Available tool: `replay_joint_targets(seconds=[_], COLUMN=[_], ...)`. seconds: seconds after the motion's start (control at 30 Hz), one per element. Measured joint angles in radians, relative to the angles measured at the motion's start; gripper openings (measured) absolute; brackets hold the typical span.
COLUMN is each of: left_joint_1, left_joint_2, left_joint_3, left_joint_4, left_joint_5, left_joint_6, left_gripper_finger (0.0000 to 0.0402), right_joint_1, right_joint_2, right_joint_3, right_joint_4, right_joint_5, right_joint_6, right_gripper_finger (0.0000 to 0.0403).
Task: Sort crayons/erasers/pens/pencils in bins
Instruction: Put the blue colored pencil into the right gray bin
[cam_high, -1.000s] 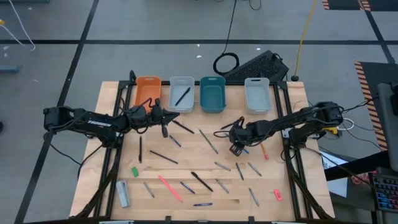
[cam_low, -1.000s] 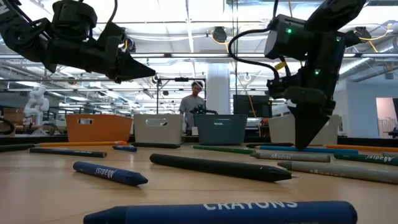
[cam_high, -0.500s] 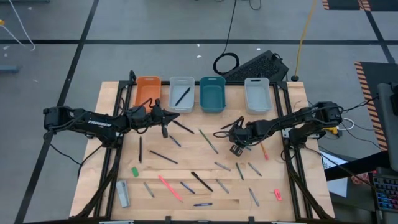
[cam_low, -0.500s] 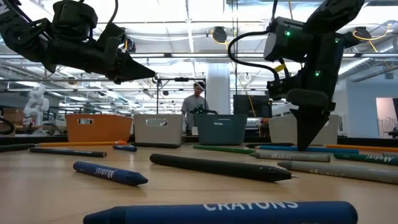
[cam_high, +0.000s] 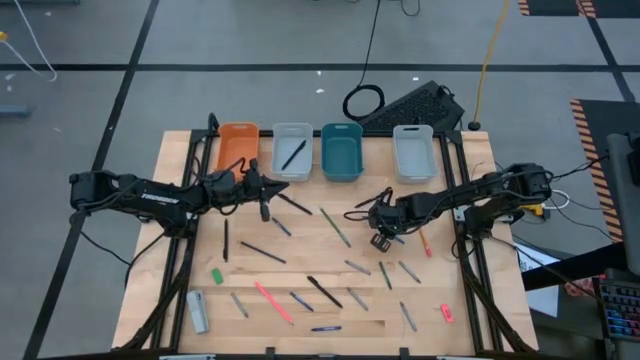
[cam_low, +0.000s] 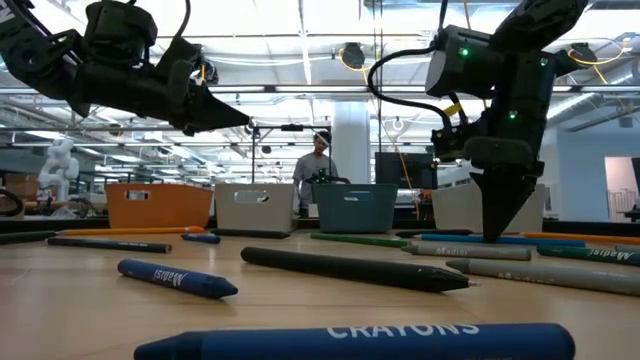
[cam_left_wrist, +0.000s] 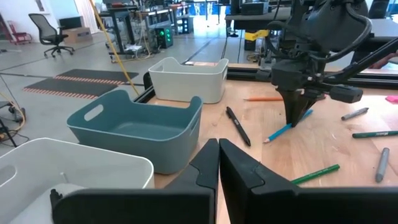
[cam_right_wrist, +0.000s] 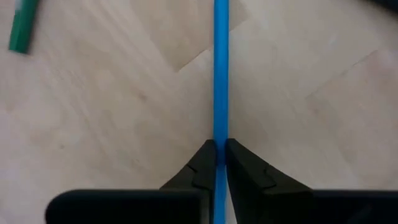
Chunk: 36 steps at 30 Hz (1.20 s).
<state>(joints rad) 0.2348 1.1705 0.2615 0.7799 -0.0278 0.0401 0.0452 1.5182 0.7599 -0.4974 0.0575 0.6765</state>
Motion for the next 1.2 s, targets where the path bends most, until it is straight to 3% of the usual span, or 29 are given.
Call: replay_joint_targets(seconds=[0.37, 0.57, 0.83, 1.03, 1.2], left_joint_1=[0.0, 0.0, 0.0, 0.0, 0.0], left_joint_2=[0.0, 0.0, 0.0, 0.0, 0.0], left_joint_3=[0.0, 0.0, 0.0, 0.0, 0.0], left_joint_4=[-0.007, -0.007, -0.002, -0.001, -0.002], left_joint_5=[0.0, 0.0, 0.0, 0.0, 0.0], left_joint_6=[-0.004, -0.004, 0.001, -0.001, -0.004], left_gripper_finger=[0.0014, 0.0004, 0.0011, 0.0009, 0.001], right_joint_1=[-0.002, -0.076, -0.39, -0.671, -0.833], right_joint_2=[-0.193, -0.344, -0.489, -0.49, -0.46], right_joint_3=[-0.001, 0.0, 0.0, 0.001, 0.001], right_joint_4=[0.011, 0.01, -0.015, -0.031, -0.029], right_joint_5=[0.014, 0.045, 0.053, 0.049, 0.047], right_joint_6=[0.019, 0.011, -0.134, -0.287, -0.388], right_gripper_finger=[0.0022, 0.0022, 0.0022, 0.0022, 0.0022])
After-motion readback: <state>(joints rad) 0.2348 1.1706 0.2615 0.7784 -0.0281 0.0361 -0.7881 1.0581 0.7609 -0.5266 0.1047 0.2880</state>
